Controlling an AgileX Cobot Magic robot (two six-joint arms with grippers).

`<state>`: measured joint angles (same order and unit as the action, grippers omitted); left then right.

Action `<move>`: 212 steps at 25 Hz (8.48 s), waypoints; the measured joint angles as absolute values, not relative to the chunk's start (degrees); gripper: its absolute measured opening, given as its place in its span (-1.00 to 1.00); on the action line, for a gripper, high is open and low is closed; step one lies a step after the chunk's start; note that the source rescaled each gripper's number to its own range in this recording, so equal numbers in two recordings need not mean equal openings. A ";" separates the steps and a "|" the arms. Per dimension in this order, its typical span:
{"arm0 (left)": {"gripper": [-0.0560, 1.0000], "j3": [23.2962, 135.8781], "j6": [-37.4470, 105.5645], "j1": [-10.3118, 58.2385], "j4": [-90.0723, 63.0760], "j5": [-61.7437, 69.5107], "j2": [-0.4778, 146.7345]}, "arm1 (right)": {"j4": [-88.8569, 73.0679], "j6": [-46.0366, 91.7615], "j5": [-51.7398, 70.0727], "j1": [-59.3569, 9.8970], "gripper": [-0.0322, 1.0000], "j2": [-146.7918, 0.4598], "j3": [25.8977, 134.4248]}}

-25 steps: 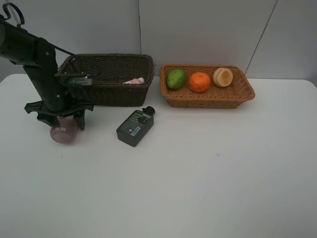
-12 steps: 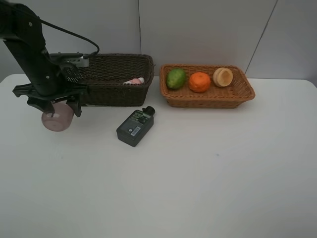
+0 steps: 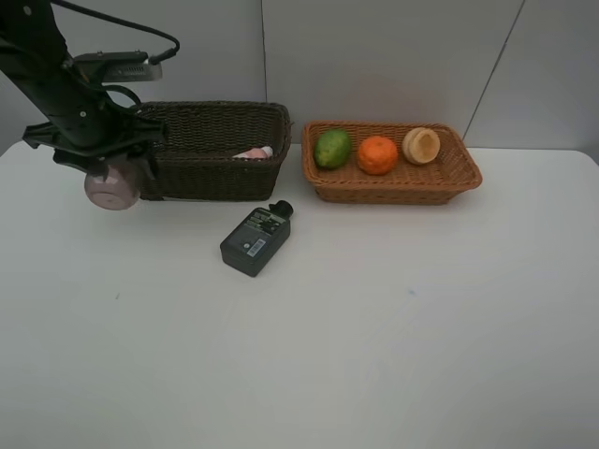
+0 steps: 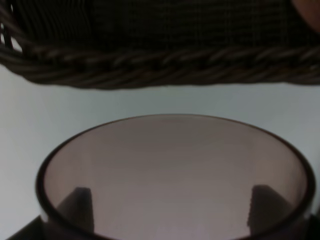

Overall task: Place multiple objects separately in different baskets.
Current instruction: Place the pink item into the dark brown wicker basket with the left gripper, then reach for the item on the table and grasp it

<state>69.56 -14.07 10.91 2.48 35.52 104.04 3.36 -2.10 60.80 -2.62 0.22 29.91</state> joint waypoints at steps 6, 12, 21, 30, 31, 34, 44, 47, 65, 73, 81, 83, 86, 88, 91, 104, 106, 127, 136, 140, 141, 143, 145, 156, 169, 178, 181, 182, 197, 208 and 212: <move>-0.32 76.46 -14.01 10.91 2.77 35.09 104.04 | 3.36 -2.10 60.80 -2.62 0.66 0.22 29.91; -0.32 82.65 -14.01 10.91 6.74 29.76 105.81 | 3.36 -2.13 60.80 -2.62 0.66 0.22 29.91; -0.32 85.17 -14.01 10.91 12.10 17.86 112.52 | 3.36 -2.13 60.80 -2.62 0.66 0.22 29.91; -0.32 85.17 -14.01 10.91 13.36 7.67 119.78 | 3.36 -2.13 60.80 -2.62 0.66 0.22 29.91; -0.32 85.17 -14.01 10.91 13.36 7.15 120.40 | 3.36 -2.13 60.80 -2.62 0.66 0.22 29.91; -0.32 85.17 -14.01 10.91 13.79 5.92 120.93 | 3.36 -2.13 60.80 -2.62 0.66 0.22 29.91; -0.32 85.17 -14.01 9.42 19.49 2.31 124.03 | 3.36 -2.13 60.80 -2.62 0.66 0.22 29.91; -0.32 85.17 -14.01 9.41 20.43 0.88 125.07 | 3.36 -2.13 60.80 -2.62 0.66 0.22 29.91; 0.03 85.17 -18.40 9.36 23.82 -1.28 125.32 | 3.36 -2.13 60.80 -2.62 0.66 0.22 29.91; 0.24 85.17 -18.51 8.98 23.88 -1.63 125.32 | 3.36 -2.13 60.80 -2.62 0.66 0.22 29.91; 0.25 85.17 -18.51 8.98 23.88 -1.83 125.32 | 3.36 -2.13 60.80 -2.62 0.66 0.22 29.91; 0.25 85.17 -18.51 8.98 23.88 -1.83 125.32 | 3.36 -2.13 60.80 -2.62 0.66 0.22 29.91; 0.25 85.17 -18.51 8.98 23.91 -1.83 125.32 | 3.36 -2.13 60.80 -2.62 0.66 0.22 29.91; 0.25 85.17 -18.51 8.98 23.91 -1.83 125.32 | 3.36 -2.13 60.80 -2.62 0.66 0.22 29.91; 0.25 85.17 -18.53 8.98 23.91 1.38 124.29 | 3.36 -2.13 60.80 -2.62 0.66 0.22 29.91; 0.25 85.24 -18.11 11.86 22.26 22.93 111.02 | 3.36 -2.13 60.80 -2.62 0.66 0.22 29.91; 0.25 85.24 -17.32 13.69 21.63 26.58 109.63 | 3.36 -2.13 60.80 -2.62 0.66 0.22 29.91; 0.25 85.28 -3.54 32.24 3.29 42.19 107.72 | 3.36 -2.13 60.80 -2.62 0.66 0.22 29.91; 0.25 85.35 -2.73 34.29 2.64 40.16 109.95 | 3.36 -2.13 60.80 -2.62 0.66 0.22 29.91; 0.25 85.35 -2.31 34.53 3.05 39.53 110.58 | 3.36 -2.13 60.80 -2.62 0.66 0.22 29.91; 0.25 85.35 -2.25 34.69 3.21 39.46 110.79 | 3.36 -2.13 60.80 -2.62 0.66 0.22 29.91; 0.25 85.35 -2.12 34.85 3.32 39.40 111.21 | 3.36 -2.13 60.80 -2.62 0.66 0.22 29.91; 0.25 85.35 -2.12 35.16 3.48 39.35 112.20 | 3.36 -2.13 60.80 -2.62 0.66 0.22 29.91; 0.25 85.42 -5.15 36.77 4.20 45.37 117.20 | 3.36 -2.13 60.80 -2.62 0.66 0.22 29.91; 0.25 85.42 -6.40 36.77 6.39 45.31 120.96 | 3.36 -2.13 60.80 -2.62 0.66 0.22 29.91; 0.25 85.43 -6.66 36.77 7.38 44.84 122.27 | 3.36 -2.13 60.80 -2.62 0.66 0.22 29.91; 0.25 85.43 -6.80 36.77 7.38 44.66 123.75 | 3.36 -2.13 60.80 -2.62 0.66 0.22 29.91; 0.25 85.43 -6.85 36.77 7.38 44.48 123.99 | 3.36 -2.13 60.80 -2.62 0.66 0.22 29.91; 0.25 85.43 -6.97 36.77 8.55 45.29 124.19 | 3.36 -2.13 60.80 -2.62 0.66 0.22 29.91; 0.25 85.43 -9.54 36.77 9.63 45.49 124.19 | 3.36 -2.13 60.80 -2.62 0.66 0.22 29.91; 0.25 85.43 -9.54 36.77 8.38 45.24 124.19 | 3.36 -2.13 60.80 -2.62 0.66 0.22 29.91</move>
